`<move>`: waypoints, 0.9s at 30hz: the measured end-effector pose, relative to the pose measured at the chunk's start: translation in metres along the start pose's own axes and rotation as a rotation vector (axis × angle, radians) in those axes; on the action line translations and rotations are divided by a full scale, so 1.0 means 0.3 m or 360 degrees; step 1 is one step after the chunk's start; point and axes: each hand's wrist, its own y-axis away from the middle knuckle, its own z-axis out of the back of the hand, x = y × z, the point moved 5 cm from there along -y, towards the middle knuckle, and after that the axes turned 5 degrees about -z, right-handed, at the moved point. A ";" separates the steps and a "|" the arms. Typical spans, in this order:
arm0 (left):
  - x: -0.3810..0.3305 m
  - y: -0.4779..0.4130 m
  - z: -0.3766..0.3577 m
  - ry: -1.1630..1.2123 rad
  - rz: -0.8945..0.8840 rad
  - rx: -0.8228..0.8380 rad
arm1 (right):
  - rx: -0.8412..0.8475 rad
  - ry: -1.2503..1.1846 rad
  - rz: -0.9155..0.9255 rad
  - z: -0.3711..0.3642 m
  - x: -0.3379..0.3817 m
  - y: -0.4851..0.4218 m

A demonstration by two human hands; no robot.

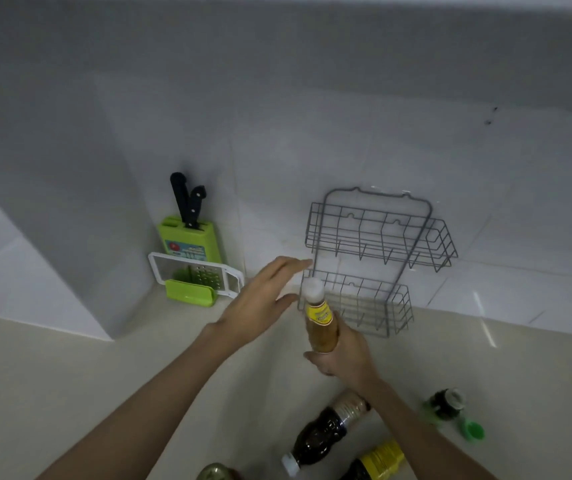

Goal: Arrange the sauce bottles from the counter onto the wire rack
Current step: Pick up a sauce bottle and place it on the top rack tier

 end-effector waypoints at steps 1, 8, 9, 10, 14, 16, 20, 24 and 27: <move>0.009 -0.033 0.025 0.0026 0.0031 -0.0121 | -0.0063 -0.0067 0.0024 0.037 0.029 -0.002; 0.179 -0.033 0.032 0.0362 0.0790 -0.0340 | -0.0548 -0.0709 0.0123 0.275 0.250 -0.022; 0.189 -0.033 0.013 0.0427 0.0882 -0.0290 | -0.0620 -0.0781 0.0151 0.304 0.277 -0.037; 0.192 -0.035 -0.008 0.0510 0.0967 -0.0228 | -0.0681 -0.0840 0.0178 0.328 0.300 -0.055; 0.191 -0.077 -0.084 0.0860 0.1185 0.0002 | -0.0826 -0.0915 0.0265 0.378 0.385 -0.149; 0.181 -0.104 -0.108 0.0926 0.1224 0.0077 | -0.0806 -0.0876 0.0232 0.364 0.405 -0.204; 0.171 -0.119 -0.146 0.1037 0.1279 0.0080 | -0.0703 -0.0743 0.0194 0.313 0.413 -0.294; 0.177 -0.111 -0.158 0.1114 0.1287 0.0060 | -0.0592 -0.0655 0.0182 0.284 0.411 -0.341; 0.184 -0.104 -0.161 0.1147 0.1274 0.0061 | -0.0515 -0.0590 0.0156 0.273 0.394 -0.358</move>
